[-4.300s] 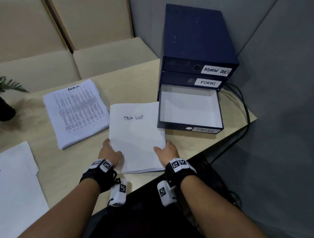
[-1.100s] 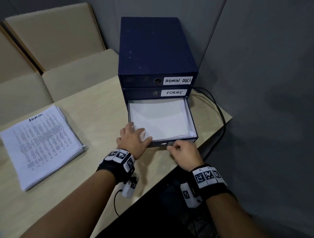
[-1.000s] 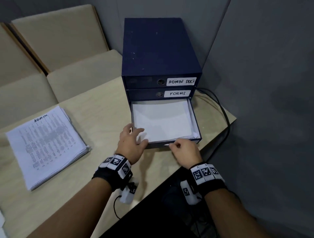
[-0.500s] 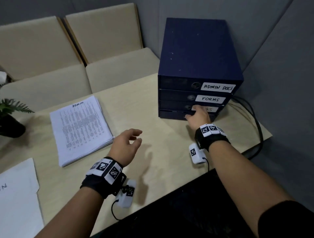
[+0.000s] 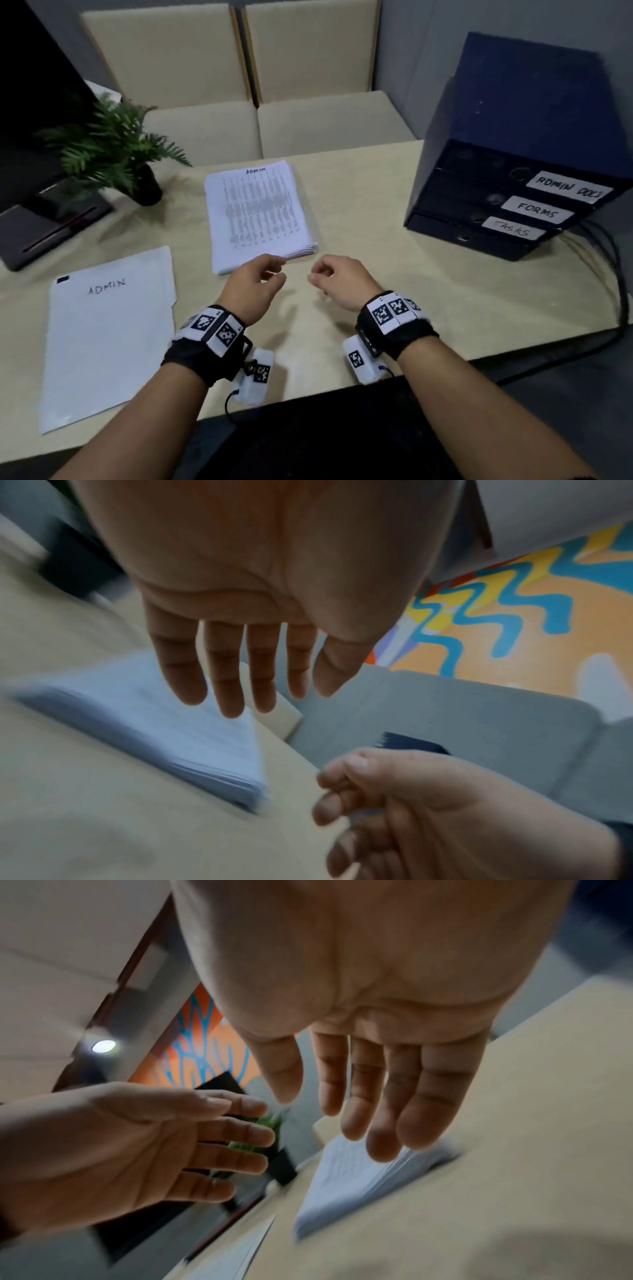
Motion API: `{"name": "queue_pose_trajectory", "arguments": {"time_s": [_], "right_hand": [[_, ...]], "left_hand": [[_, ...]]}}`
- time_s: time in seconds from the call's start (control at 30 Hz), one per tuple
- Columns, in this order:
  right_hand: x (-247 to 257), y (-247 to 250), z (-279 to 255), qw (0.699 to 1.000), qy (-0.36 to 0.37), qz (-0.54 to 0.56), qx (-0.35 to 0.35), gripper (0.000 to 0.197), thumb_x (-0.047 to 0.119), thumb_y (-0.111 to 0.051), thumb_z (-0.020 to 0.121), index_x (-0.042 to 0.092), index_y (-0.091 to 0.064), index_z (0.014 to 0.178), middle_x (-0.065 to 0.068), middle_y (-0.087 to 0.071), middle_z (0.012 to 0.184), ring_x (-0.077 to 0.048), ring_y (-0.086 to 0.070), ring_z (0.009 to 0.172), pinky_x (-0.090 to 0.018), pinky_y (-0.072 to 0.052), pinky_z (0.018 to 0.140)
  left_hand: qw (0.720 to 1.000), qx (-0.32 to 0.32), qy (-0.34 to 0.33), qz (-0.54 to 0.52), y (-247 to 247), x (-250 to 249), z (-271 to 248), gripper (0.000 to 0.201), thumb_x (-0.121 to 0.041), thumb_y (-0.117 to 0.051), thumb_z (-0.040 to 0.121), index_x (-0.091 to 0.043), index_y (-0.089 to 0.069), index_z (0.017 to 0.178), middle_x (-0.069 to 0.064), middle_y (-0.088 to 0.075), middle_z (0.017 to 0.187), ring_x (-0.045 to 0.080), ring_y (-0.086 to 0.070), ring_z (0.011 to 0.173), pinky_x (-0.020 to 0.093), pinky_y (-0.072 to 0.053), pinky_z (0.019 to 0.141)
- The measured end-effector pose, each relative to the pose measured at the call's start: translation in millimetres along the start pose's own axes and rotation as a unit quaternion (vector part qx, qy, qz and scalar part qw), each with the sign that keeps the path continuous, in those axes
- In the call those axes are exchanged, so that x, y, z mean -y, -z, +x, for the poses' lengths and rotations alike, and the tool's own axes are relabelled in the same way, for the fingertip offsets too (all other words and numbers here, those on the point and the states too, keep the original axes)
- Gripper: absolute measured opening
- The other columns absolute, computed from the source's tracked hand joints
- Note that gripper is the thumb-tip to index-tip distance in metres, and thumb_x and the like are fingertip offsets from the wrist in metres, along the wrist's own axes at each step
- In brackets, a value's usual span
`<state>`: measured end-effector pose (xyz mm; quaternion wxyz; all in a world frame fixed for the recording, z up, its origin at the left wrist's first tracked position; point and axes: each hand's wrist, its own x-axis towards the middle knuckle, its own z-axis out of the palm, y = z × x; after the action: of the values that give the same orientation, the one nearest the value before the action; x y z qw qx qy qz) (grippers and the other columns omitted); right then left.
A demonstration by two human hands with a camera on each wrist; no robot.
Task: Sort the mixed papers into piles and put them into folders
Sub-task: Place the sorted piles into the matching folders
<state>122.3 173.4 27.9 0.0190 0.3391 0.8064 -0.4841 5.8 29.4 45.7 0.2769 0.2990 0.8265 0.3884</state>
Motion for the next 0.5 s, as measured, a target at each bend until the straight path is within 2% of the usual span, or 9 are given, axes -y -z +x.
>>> {"name": "queue_pose_trajectory", "arguments": {"time_s": [0.13, 0.23, 0.33, 0.4, 0.43, 0.5], "right_hand": [[37.1, -80.2, 1.6, 0.996, -0.002, -0.056, 0.069, 0.014, 0.030, -0.064, 0.088, 0.020, -0.069, 0.096, 0.001, -0.068, 0.099, -0.014, -0.060, 0.090, -0.025, -0.046, 0.084], [67.6, -140.1, -0.7, 0.993, -0.013, -0.059, 0.106, 0.020, 0.028, -0.064, 0.089, 0.015, -0.070, 0.102, 0.000, -0.067, 0.103, -0.014, -0.059, 0.093, -0.023, -0.044, 0.084], [89.3, -194.8, 1.1, 0.988, -0.031, -0.071, 0.137, 0.031, 0.030, -0.062, 0.090, 0.013, -0.066, 0.115, -0.002, -0.065, 0.116, -0.017, -0.058, 0.106, -0.024, -0.043, 0.092], [100.2, -227.0, 1.6, 0.984, -0.044, -0.080, 0.153, 0.036, 0.032, -0.062, 0.090, 0.013, -0.062, 0.120, -0.003, -0.062, 0.121, -0.019, -0.057, 0.112, -0.025, -0.041, 0.092], [103.7, -242.1, 1.1, 0.983, -0.053, -0.081, 0.154, 0.033, 0.033, -0.062, 0.089, 0.013, -0.063, 0.116, -0.003, -0.063, 0.116, -0.020, -0.058, 0.107, -0.026, -0.041, 0.088], [107.6, -263.8, 0.8, 0.985, -0.071, -0.078, 0.135, 0.018, 0.033, -0.062, 0.088, 0.016, -0.056, 0.086, 0.002, -0.056, 0.087, -0.016, -0.053, 0.080, -0.027, -0.039, 0.069]], "left_hand": [[0.993, -0.058, 0.100, 0.031, 71.1, 83.5, -25.7, 0.024, -0.017, -0.061, 0.088, -0.023, -0.064, 0.111, 0.000, -0.064, 0.111, 0.017, -0.059, 0.098, 0.031, -0.047, 0.090], [0.979, -0.092, 0.173, 0.065, 128.9, 148.5, -47.1, 0.031, -0.017, -0.061, 0.089, -0.018, -0.061, 0.120, 0.007, -0.059, 0.123, 0.023, -0.057, 0.108, 0.030, -0.041, 0.093], [0.950, -0.130, 0.268, 0.093, 171.0, 209.9, -63.1, 0.043, -0.018, -0.062, 0.086, -0.015, -0.055, 0.128, 0.015, -0.053, 0.131, 0.032, -0.055, 0.114, 0.035, -0.042, 0.095], [0.923, -0.129, 0.340, 0.127, 186.9, 243.3, -75.1, 0.058, -0.025, -0.066, 0.082, -0.015, -0.047, 0.136, 0.018, -0.048, 0.135, 0.037, -0.048, 0.119, 0.042, -0.041, 0.099], [0.912, -0.117, 0.369, 0.139, 191.0, 255.5, -82.2, 0.067, -0.029, -0.067, 0.080, -0.015, -0.040, 0.140, 0.019, -0.042, 0.138, 0.039, -0.041, 0.125, 0.045, -0.039, 0.102], [0.903, -0.090, 0.391, 0.155, 190.2, 267.6, -93.8, 0.086, -0.038, -0.071, 0.078, -0.017, -0.024, 0.147, 0.018, -0.027, 0.146, 0.039, -0.025, 0.135, 0.050, -0.033, 0.105]]}}
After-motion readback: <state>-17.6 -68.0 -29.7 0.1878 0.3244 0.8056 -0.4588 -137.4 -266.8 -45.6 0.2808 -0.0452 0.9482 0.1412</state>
